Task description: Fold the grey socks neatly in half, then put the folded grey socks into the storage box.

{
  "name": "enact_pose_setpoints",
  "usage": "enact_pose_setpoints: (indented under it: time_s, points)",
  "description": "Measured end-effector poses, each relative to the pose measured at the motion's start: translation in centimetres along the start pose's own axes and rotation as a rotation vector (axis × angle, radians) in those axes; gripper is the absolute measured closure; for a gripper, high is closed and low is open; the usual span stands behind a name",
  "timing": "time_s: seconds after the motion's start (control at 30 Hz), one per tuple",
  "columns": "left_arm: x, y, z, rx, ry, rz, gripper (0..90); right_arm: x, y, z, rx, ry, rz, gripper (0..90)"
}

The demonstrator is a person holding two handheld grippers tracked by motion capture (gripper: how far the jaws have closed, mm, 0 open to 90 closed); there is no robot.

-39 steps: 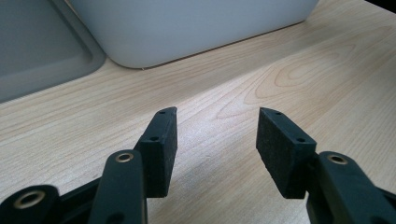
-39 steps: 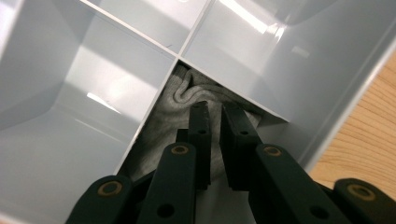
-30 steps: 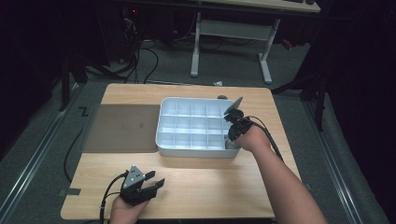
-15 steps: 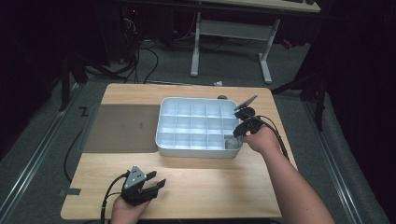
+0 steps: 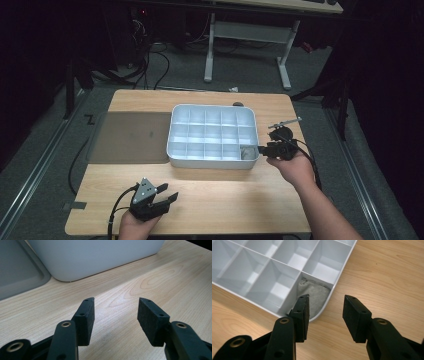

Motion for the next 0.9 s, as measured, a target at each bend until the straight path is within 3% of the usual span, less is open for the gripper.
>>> enact_pose_setpoints:
  time_s: [0.1, 0.17, 0.2, 0.33, 0.53, 0.63, 0.8, 0.9]
  points:
    - [0.1, 0.0, 0.0, -0.003, 0.002, 0.002, 48.1, -0.3, 0.3, -0.3, -0.031, 0.047, 0.021, 54.5]
    - [0.1, 0.0, 0.0, -0.001, -0.004, 0.002, 47.9, -0.6, 0.5, -0.5, -0.006, 0.031, 0.064, 54.0]
    - [0.2, 0.0, 0.0, -0.001, -0.005, 0.003, 47.7, -0.9, 0.5, -0.5, 0.002, 0.019, 0.061, 52.3]
    - [0.2, -0.1, 0.0, 0.003, -0.007, 0.004, 46.4, -2.0, 0.5, -0.2, -0.001, 0.031, 0.099, 47.4]
    - [0.2, -0.3, 0.0, 0.007, -0.006, 0.005, 44.9, -4.5, 0.1, -0.5, 0.011, 0.089, 0.209, 42.5]
    - [0.1, -0.4, 0.0, 0.005, 0.004, -0.002, 44.7, -6.1, -0.8, -1.5, 0.029, 0.119, 0.273, 39.8]
    - [0.3, -0.3, 0.3, 0.0, 0.003, 0.01, 44.7, -8.7, -3.3, -4.1, 0.052, 0.171, 0.331, 37.4]
    - [0.2, -0.1, 0.7, -0.004, -0.009, 0.01, 44.5, -9.7, -4.5, -5.9, 0.074, 0.169, 0.352, 36.4]
Point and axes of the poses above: each handheld gripper's, and its own axes: y roughly backward along the jaws, x roughly out of its top, z roughly to its right, the point moved 9 cm from there along -y, roughly forward along the jaws, and after that the axes turned 15 degrees about x, right-handed, at the moved point
